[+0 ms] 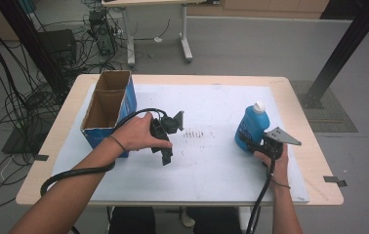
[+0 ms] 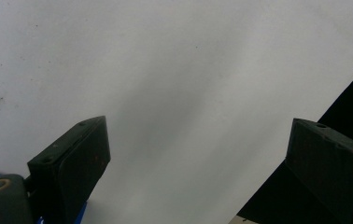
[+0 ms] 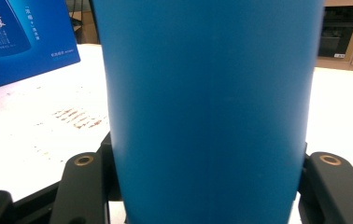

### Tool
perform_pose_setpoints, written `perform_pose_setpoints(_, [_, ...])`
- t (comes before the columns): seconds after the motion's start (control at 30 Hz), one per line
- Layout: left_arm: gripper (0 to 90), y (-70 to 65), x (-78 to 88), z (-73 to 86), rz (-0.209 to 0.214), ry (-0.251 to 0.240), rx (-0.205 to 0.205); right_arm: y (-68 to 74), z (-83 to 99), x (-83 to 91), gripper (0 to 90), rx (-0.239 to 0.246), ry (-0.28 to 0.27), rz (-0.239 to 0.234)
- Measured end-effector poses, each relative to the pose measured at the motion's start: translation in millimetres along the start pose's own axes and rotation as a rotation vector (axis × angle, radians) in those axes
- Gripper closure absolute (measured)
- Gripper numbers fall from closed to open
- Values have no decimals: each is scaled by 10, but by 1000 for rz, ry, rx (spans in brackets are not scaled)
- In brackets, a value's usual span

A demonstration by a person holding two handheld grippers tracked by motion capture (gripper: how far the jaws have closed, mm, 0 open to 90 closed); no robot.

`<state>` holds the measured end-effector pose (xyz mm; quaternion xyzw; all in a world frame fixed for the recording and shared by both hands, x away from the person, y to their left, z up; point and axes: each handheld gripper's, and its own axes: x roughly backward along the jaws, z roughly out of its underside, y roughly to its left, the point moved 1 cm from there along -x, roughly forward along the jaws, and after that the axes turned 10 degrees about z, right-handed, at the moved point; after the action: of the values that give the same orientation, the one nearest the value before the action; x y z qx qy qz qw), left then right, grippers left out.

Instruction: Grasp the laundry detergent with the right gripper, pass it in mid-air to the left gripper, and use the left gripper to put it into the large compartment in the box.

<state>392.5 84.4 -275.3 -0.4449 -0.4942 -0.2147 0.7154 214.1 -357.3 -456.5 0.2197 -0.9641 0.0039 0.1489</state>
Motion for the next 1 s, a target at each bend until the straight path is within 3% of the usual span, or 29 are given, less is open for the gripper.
perform_pose_setpoints(1.0, [69,4,-5,32,5,-9,9,-1,0,0,413,2,-1,0])
